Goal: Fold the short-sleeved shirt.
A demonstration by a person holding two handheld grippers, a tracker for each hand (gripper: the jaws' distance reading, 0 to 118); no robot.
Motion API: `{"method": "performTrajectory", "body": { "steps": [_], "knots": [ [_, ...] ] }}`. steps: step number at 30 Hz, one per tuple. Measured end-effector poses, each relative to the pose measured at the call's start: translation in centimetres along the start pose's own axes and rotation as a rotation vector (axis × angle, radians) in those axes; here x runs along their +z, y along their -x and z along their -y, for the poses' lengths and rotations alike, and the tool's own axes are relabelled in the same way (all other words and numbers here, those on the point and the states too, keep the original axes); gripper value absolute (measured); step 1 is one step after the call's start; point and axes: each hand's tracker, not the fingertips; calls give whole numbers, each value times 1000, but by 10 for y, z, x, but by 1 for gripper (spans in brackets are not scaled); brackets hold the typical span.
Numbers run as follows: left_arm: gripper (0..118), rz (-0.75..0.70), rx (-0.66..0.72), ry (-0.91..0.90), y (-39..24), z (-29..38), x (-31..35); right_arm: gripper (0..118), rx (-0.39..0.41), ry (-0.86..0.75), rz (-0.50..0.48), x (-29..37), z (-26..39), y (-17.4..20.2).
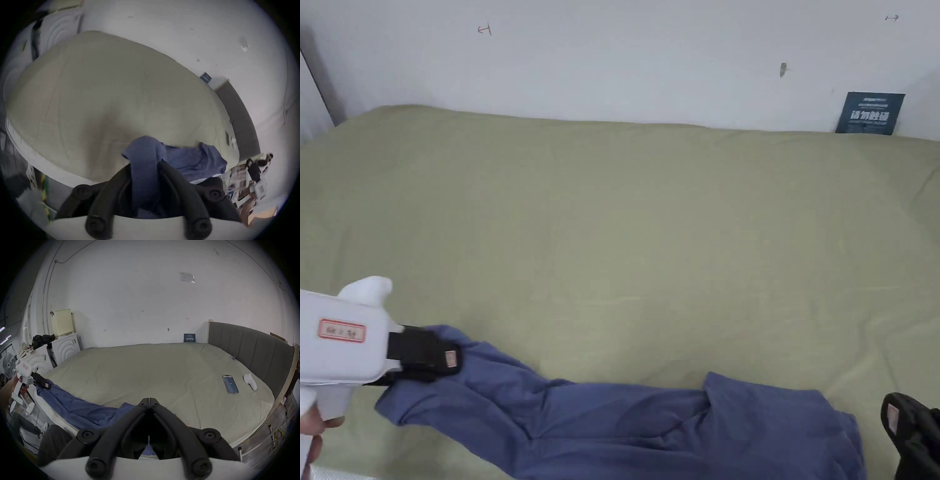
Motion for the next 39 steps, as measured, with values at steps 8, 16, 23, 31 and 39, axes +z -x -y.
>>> {"method": "performTrajectory", "body": {
  "steps": [8, 16, 23, 31, 39],
  "knots": [
    [13, 41, -165, 126, -117, 22, -72, 0, -35, 10, -6, 12, 12, -9],
    [115, 67, -304, 191, -176, 56, -180, 0, -68, 36, -4, 16, 19, -19],
    [75, 191, -142, 112, -157, 37, -165, 0, -99, 63, -9, 13, 28, -24],
    [0, 191, -99, 123, -100, 42, -124, 0, -115, 103, -47, 1, 36, -17],
    [0, 372, -53, 287, -120, 72, -216, 0, -99, 123, -58, -4, 34, -9]
  ]
}}
